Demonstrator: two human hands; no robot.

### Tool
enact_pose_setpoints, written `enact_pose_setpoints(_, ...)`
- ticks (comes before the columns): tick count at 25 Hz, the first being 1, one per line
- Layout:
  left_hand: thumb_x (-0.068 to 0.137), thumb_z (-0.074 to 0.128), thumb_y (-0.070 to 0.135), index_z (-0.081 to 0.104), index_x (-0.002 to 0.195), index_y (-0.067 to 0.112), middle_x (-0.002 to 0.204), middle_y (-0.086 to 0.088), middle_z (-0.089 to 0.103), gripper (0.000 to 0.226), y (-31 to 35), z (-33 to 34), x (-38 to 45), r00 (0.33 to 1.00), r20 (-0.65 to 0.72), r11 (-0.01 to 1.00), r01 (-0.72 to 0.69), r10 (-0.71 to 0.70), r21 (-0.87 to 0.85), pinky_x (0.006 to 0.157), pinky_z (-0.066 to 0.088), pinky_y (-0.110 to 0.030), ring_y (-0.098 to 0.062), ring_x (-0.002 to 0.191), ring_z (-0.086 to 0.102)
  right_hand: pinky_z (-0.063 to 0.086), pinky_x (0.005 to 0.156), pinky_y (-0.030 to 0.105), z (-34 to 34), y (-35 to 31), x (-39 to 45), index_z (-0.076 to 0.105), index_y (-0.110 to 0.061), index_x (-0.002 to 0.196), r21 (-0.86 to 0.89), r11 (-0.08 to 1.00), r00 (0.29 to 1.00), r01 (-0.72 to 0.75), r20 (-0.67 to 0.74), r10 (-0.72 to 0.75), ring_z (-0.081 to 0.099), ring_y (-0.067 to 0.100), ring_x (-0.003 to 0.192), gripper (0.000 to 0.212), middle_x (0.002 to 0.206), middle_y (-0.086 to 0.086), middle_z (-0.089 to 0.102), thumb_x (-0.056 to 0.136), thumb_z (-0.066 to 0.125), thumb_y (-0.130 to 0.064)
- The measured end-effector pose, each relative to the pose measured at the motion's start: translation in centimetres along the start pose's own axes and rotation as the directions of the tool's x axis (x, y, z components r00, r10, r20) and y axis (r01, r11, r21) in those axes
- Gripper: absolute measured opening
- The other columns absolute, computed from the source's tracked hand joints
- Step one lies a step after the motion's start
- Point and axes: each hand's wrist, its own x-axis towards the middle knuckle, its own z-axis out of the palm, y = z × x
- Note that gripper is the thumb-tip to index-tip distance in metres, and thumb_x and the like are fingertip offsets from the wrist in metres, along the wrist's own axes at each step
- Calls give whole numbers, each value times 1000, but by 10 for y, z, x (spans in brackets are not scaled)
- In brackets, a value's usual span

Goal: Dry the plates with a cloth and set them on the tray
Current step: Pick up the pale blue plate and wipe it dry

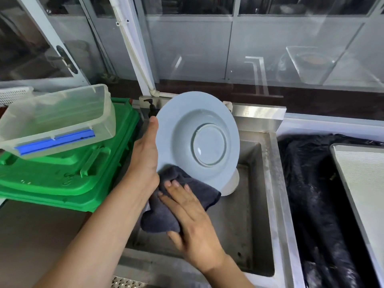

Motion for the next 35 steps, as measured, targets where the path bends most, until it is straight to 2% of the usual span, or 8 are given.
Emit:
enact_pose_setpoints(5,91,61,58,72,90,24,82,8,78,36,-2,-3,1,1000,-14,1000,6,-6,-13,49,54,-23,-10,70,75,25,124,30,-12,31,-50,49,-18,150,71,965,961,-253,-92,259,35,15,151,45,162,-7,39,105,49,-22)
enact_pose_setpoints(11,83,64,67,71,103,30,86,16,77,43,-34,-11,-9,995,-26,987,102,-100,122,55,55,-27,-6,71,74,44,65,19,-58,70,-83,58,-30,105,330,452,348,-829,-330,878,65,23,88,20,93,-7,68,98,54,-12)
enact_pose_setpoints(14,70,69,74,74,98,36,86,16,77,47,-56,-11,-20,987,-44,970,162,-157,182,57,54,-28,-8,70,74,45,84,27,-95,95,-111,61,-14,121,-26,491,425,-871,-543,724,61,32,110,24,118,5,67,97,59,-10)
enact_pose_setpoints(16,62,69,79,75,79,42,81,17,76,41,-65,-9,-27,980,-29,951,199,-198,237,62,55,-32,-12,69,75,43,105,45,-104,114,-134,53,-8,143,-427,325,514,-844,-466,721,50,36,132,49,151,15,50,96,62,-16)
enact_pose_setpoints(20,57,64,86,71,68,55,72,23,72,33,-69,-6,-38,982,-45,931,187,-182,313,80,56,-44,-20,85,71,14,123,56,-91,132,-174,10,-23,163,-663,-17,80,-748,-115,990,1,28,158,77,172,8,-1,101,50,-39)
enact_pose_setpoints(26,74,68,74,72,65,26,58,15,66,49,-64,6,-49,993,16,904,97,-114,417,58,51,-28,-15,63,65,16,124,51,-97,118,-155,22,-22,161,-534,64,219,-843,-233,948,22,33,153,70,165,14,25,99,52,-39)
enact_pose_setpoints(31,76,85,33,66,62,14,54,12,66,31,-64,10,-61,944,305,702,-301,124,646,43,37,-12,-1,46,56,45,100,44,-110,73,-63,58,-23,135,-134,476,484,-869,-426,764,57,26,117,37,127,-1,63,100,57,-38)
enact_pose_setpoints(35,86,76,33,47,49,21,41,4,42,48,-72,9,-75,773,593,386,-629,224,675,43,26,-24,-17,43,39,53,71,30,-133,38,-1,68,-26,79,338,473,346,-814,-372,861,67,9,71,56,71,-17,72,88,41,-74)
